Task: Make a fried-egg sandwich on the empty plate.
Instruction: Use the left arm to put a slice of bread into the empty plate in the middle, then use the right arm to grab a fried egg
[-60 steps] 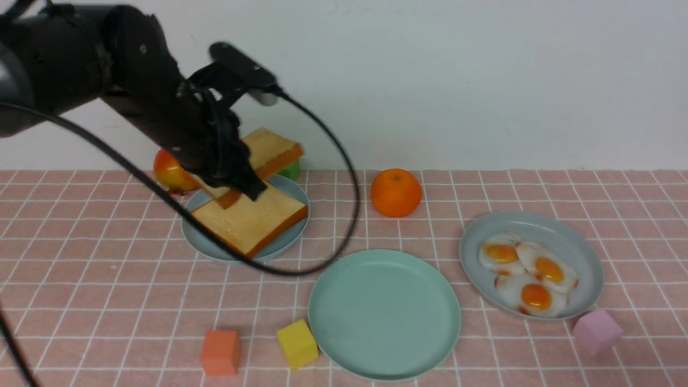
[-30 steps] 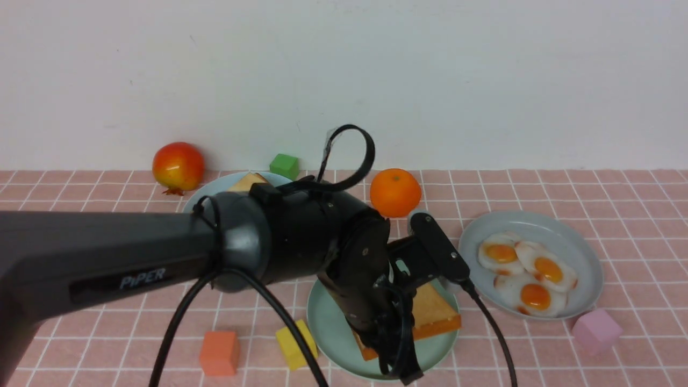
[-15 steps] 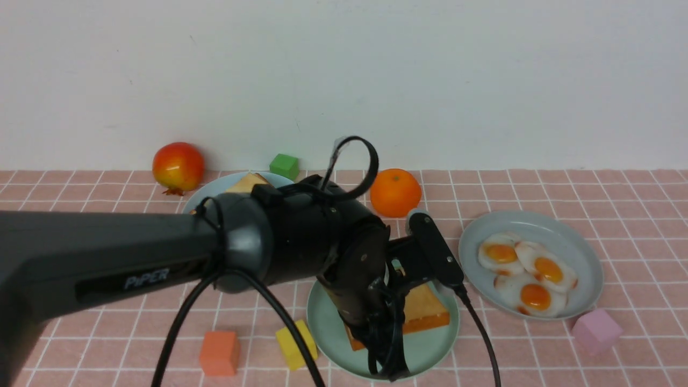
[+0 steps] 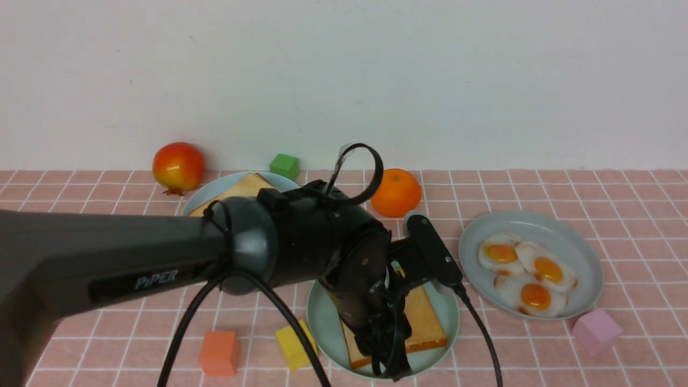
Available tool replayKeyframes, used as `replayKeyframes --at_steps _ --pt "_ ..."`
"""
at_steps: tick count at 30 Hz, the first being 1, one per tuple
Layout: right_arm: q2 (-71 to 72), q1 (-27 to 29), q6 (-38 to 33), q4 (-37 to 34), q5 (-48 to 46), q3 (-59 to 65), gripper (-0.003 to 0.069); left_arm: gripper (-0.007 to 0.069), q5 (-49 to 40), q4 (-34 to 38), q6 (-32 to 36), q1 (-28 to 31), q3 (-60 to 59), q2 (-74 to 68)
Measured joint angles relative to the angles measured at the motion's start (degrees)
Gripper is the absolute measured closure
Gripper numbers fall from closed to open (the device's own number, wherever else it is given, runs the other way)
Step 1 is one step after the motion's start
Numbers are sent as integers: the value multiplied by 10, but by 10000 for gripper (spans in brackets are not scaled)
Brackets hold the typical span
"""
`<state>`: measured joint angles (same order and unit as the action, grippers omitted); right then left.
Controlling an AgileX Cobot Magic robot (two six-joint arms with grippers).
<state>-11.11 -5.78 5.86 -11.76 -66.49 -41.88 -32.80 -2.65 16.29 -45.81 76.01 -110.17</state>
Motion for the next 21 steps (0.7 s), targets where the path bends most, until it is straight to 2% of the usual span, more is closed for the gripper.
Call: replayKeyframes --at_steps 1,2,4,7,8,10,13,15,18,21 --pt "0 0 0 0 0 0 645 208 -2 0 -23 0 0 5" --pt "-1 0 0 0 0 0 644 186 -6 0 -36 -1 0 12" --pt "-6 0 0 -5 -2 0 644 162 -18 1 -60 -6 -1 33" --pt "-30 0 0 -20 -18 -6 643 180 -35 7 -111 -20 -1 91" --pt "-40 0 -1 -25 -27 -9 643 202 -41 11 -128 -29 -1 117" --pt "-102 0 -14 -32 -53 -21 643 326 -46 22 -163 -50 -9 210" --pt "-190 0 -43 -32 -54 -36 642 516 -43 43 -178 -59 -44 339" --pt "-239 0 -51 -34 -54 -45 641 605 -43 54 -181 -59 -76 417" --pt "-311 -8 -59 -36 -52 -60 641 613 -38 67 -184 -59 -148 521" --pt "-410 -45 -59 -28 -29 -94 641 613 -6 97 -184 -59 -253 661"
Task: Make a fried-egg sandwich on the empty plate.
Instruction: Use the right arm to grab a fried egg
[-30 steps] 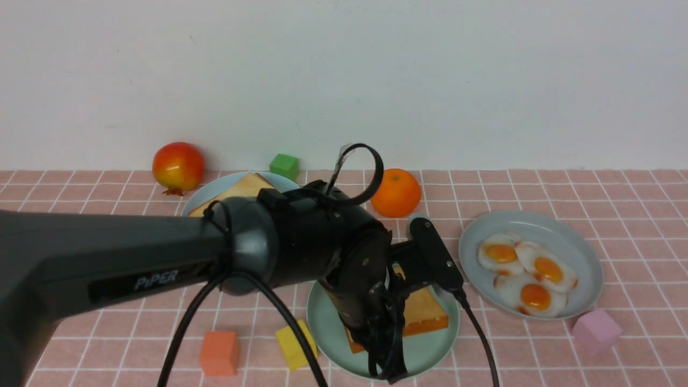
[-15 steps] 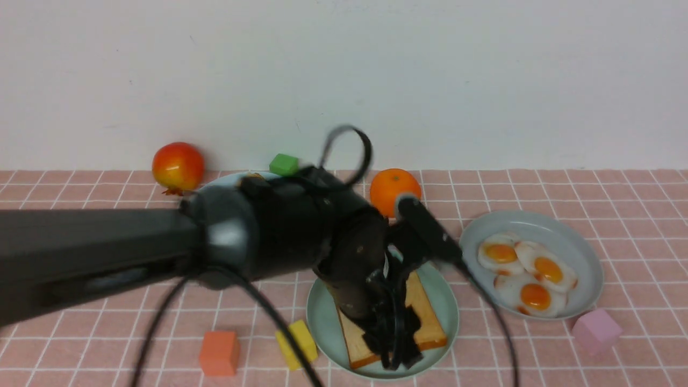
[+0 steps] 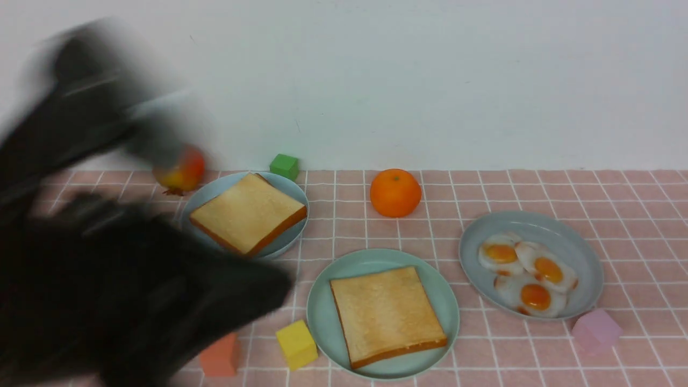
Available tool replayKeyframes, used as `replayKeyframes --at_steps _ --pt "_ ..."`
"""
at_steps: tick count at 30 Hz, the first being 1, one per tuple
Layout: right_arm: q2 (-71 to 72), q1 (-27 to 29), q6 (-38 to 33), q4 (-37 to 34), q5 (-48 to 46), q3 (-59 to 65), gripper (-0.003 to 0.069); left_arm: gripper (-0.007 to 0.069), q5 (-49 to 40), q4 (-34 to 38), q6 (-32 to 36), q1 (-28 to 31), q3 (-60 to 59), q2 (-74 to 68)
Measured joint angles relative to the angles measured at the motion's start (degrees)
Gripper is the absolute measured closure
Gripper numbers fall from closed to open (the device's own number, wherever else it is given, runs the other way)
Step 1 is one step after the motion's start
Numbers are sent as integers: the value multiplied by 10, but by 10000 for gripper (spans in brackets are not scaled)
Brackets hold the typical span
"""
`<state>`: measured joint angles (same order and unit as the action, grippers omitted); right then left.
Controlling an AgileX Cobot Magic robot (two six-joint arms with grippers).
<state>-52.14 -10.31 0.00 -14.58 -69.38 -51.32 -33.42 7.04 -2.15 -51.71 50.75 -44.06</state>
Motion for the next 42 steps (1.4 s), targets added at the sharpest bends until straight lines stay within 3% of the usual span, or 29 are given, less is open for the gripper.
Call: replayKeyframes --at_steps 3,11,16,20,24,36,42 --pt "-114 -54 0 51 45 -49 641 613 39 24 -3 0 -105 140" --pt "-312 -121 0 216 152 -120 596 613 70 28 -58 0 -182 265" --pt "-432 -101 0 267 209 -164 377 613 70 28 -74 0 -183 274" --pt "-496 -68 -18 270 237 -210 251 613 70 29 -75 0 -183 244" --pt "-551 -47 -66 257 245 -249 216 613 70 29 -75 0 -183 219" --pt "-619 -10 -192 165 246 -285 212 613 78 28 -75 0 -184 211" --pt "-629 -10 -209 178 250 -288 212 613 89 28 -75 0 -184 211"
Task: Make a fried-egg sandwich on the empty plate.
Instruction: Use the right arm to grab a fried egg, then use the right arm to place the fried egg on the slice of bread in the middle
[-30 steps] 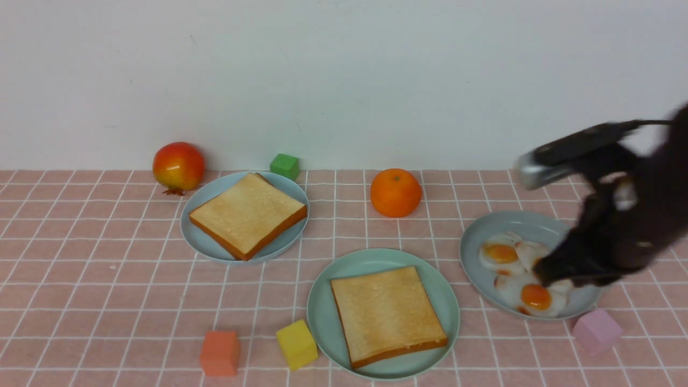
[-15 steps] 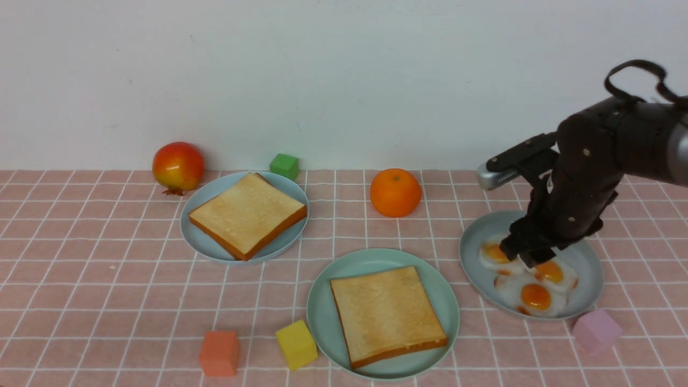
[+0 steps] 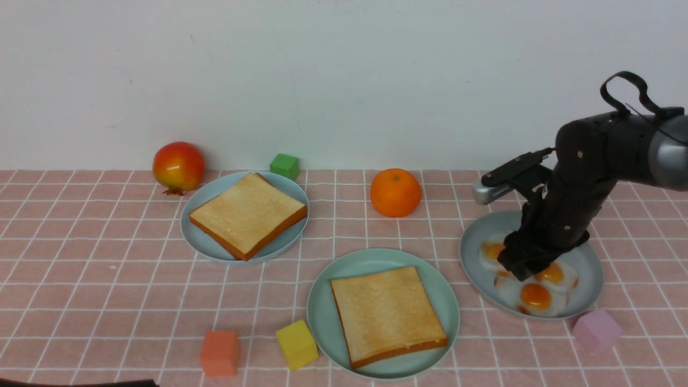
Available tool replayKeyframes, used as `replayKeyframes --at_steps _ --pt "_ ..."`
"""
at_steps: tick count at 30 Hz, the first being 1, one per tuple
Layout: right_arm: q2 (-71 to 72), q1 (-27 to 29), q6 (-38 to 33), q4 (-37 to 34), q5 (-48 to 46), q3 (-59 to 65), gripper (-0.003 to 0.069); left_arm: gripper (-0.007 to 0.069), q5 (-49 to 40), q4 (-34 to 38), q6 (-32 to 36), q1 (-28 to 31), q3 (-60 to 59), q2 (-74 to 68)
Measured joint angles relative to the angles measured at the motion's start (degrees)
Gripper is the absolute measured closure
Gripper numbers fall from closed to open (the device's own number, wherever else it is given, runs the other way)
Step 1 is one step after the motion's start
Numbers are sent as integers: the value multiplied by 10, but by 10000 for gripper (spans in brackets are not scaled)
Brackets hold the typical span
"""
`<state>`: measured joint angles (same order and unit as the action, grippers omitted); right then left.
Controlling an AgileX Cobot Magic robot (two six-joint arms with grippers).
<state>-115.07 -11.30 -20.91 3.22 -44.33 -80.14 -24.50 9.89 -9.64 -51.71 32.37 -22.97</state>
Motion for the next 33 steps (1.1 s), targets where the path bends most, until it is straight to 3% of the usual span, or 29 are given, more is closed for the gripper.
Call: replayKeyframes --at_steps 4,9,12,18,33 --pt "-1 0 0 14 2 0 228 613 1 0 0 0 0 0" --pt "-1 0 0 19 3 0 340 613 2 0 0 0 0 0" --pt "-2 -2 0 23 -8 0 486 613 2 0 0 0 0 0" --pt "-2 -4 0 30 -27 0 652 613 1 0 0 0 0 0" --pt "80 -34 17 31 -78 1 652 613 0 0 0 0 0 0"
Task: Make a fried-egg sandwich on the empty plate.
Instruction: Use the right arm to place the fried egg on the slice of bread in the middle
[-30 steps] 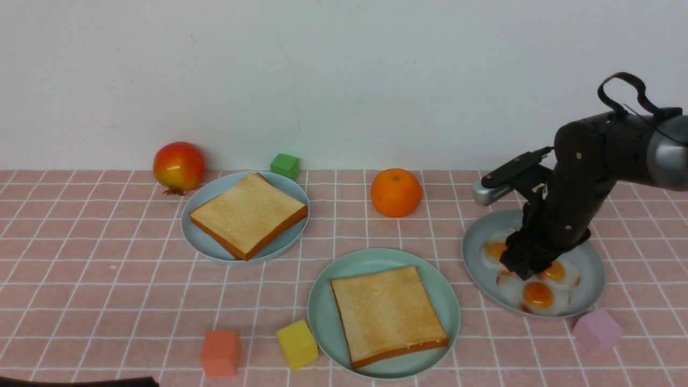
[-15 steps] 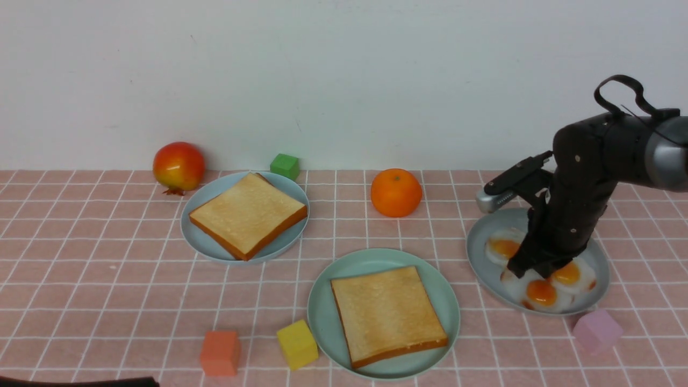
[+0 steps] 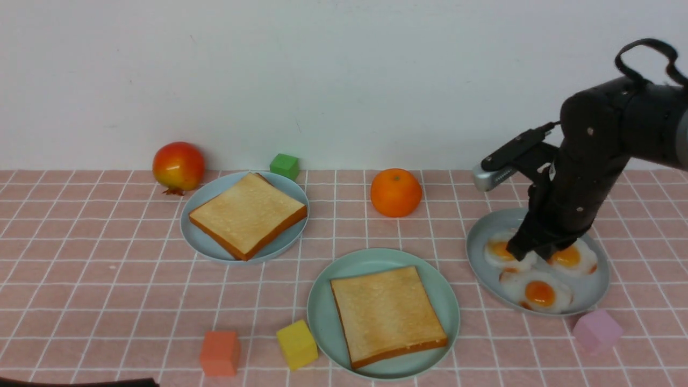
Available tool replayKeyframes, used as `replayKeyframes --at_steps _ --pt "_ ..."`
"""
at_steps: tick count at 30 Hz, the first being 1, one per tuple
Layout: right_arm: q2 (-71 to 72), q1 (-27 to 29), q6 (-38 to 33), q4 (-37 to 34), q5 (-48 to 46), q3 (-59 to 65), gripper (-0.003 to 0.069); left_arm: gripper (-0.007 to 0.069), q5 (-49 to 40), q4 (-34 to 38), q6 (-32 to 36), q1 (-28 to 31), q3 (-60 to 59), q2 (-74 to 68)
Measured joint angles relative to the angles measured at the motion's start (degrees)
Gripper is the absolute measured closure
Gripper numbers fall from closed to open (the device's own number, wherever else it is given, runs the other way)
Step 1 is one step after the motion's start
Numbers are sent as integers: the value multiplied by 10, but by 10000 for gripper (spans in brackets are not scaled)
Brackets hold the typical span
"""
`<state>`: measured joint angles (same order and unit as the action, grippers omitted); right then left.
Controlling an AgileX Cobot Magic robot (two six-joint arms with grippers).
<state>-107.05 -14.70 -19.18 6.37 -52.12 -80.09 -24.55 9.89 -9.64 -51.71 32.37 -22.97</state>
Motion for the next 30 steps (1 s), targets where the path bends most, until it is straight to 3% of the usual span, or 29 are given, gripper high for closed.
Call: replayKeyframes --at_steps 4,12,17,30 --pt "45 -19 32 -3 -26 1 652 613 -11 -12 -7 0 0 0" --pt "129 -191 50 -103 -49 0 652 613 -72 -163 -169 0 0 0" --pt "95 -264 78 -117 -29 0 652 613 -73 -199 -205 0 0 0" --pt "-33 -279 100 -52 62 1 651 613 -74 -180 -209 0 0 0"
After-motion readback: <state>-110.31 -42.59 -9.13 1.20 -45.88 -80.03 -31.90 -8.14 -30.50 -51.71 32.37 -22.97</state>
